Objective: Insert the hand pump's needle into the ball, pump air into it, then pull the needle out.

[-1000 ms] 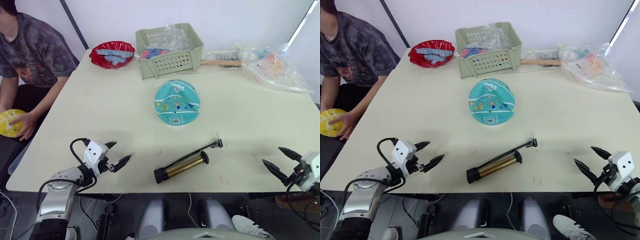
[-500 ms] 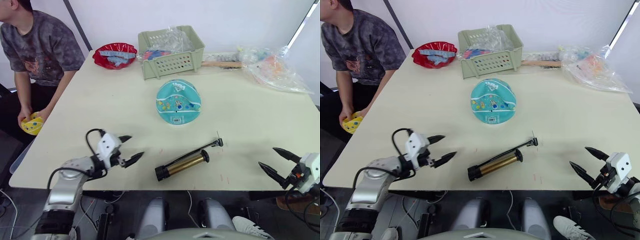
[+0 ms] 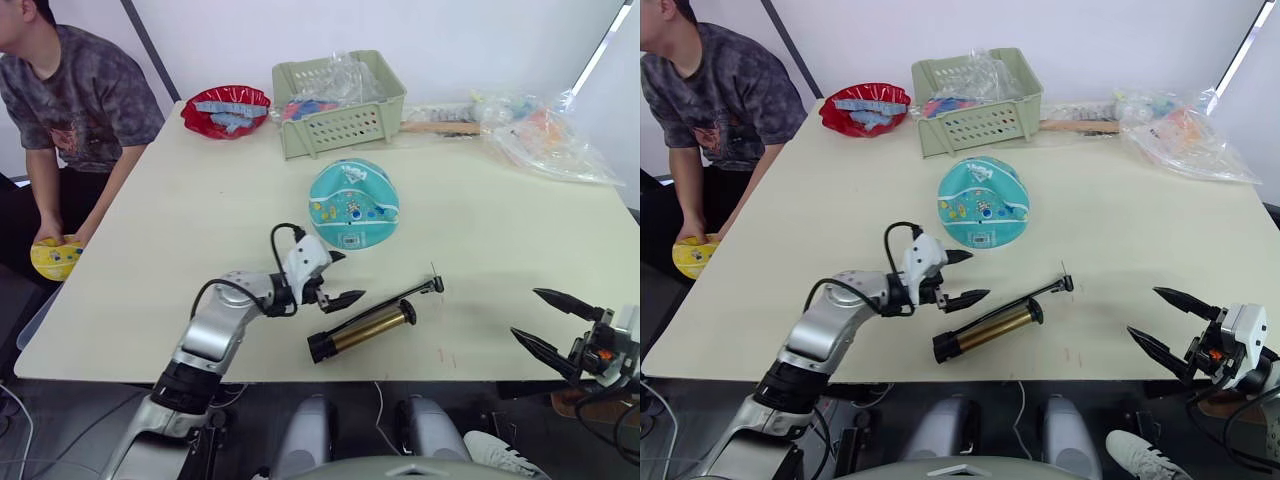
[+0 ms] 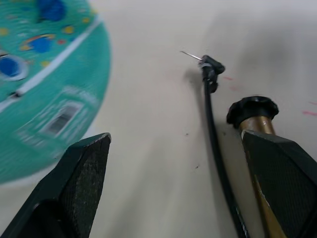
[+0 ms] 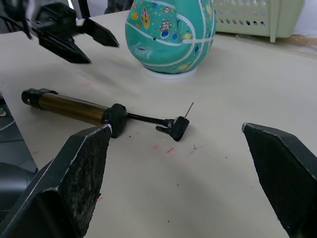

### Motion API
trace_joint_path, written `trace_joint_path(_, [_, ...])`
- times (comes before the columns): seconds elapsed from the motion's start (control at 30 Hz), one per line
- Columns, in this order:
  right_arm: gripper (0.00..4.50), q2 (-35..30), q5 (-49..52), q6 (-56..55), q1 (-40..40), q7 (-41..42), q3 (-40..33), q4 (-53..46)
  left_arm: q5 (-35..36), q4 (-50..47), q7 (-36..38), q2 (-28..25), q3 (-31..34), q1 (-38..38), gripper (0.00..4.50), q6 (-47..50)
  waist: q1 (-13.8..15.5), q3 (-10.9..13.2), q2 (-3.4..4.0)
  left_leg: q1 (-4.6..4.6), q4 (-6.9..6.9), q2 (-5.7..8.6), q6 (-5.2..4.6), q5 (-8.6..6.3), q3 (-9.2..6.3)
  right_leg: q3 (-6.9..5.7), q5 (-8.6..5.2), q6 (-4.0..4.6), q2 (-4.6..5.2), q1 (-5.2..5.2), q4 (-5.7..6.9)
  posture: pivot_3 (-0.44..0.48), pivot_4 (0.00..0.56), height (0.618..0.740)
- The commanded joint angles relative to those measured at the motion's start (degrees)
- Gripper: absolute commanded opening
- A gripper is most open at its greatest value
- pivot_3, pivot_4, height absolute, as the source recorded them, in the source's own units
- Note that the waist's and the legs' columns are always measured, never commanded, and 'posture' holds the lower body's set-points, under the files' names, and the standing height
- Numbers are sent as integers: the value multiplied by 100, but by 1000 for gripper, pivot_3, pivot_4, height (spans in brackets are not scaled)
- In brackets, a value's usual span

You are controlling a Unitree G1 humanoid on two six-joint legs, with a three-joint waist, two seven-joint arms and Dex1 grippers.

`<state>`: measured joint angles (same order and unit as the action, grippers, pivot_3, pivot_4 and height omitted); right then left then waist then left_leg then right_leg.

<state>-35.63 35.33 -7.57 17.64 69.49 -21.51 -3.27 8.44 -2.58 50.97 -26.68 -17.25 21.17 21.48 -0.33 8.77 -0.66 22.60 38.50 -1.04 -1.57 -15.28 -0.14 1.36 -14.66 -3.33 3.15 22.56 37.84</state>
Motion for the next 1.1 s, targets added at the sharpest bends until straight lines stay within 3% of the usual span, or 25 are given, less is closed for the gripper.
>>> trace_joint_path(0.03, [4435, -91, 90, 7, -22, -71, -207, -333, -394, 564, -165, 465, -450, 558, 4500, -96, 16, 0, 0, -1, 1, 1, 0, 0, 0, 0, 0, 0, 0, -1, 0, 0, 150, 740])
trace_joint_path(0.47, [4435, 67, 16, -166, 300, -271, -361, -464, -1609, 2824, -797, 1773, -1337, 1397, 4500, -767, 26, 1, -3, 11, 9, 6, 0, 0, -7, 7, -1, -2, -5, 3, -1, 0, 150, 740])
trace_joint_path(0.77, [4435, 179, -63, -384, 450, -339, -493, -270, -1860, 3792, -1233, 2521, -1300, 1603, 4500, -949, 139, -2, 1, 14, 23, 33, -1, 0, -15, 17, 0, -7, -5, -14, -6, 0, 150, 740])
trace_joint_path(0.8, [4500, 189, -95, -438, 453, -345, -498, -239, -1868, 3878, -1220, 2590, -1300, 1631, 3992, -936, 140, -2, 1, 14, 26, 38, -1, 0, -20, 17, -2, -11, -5, -20, -8, 0, 150, 740])
trace_joint_path(0.83, [4500, 194, -114, -479, 454, -344, -501, -211, -1887, 3922, -1162, 2629, -1328, 1649, 3855, -929, 137, -2, 1, 14, 27, 39, -1, 0, -24, 18, -2, -12, -4, -22, -10, 0, 150, 740])
trace_joint_path(0.97, [4500, 209, -161, -583, 425, -361, -492, -110, -1849, 3834, -1035, 2744, -1296, 1605, 1949, -742, 116, -2, 1, 12, 29, 42, -1, 0, -33, 20, -2, -15, -4, -30, -15, 0, 150, 740])
trace_joint_path(1.07, [4500, 239, -212, -657, 386, -378, -453, -25, -1881, 3726, -1000, 2757, -1333, 1538, 1013, -736, 111, -2, 1, 10, 29, 42, -1, 0, -36, 20, -2, -14, -6, -30, -13, 0, 150, 740])
trace_joint_path(1.1, [4500, 248, -225, -675, 379, -382, -441, -11, -1880, 3704, -994, 2762, -1330, 1527, 429, -737, 109, -2, 2, 9, 29, 42, -1, 0, -36, 20, -2, -14, -6, -30, -12, 0, 150, 740])
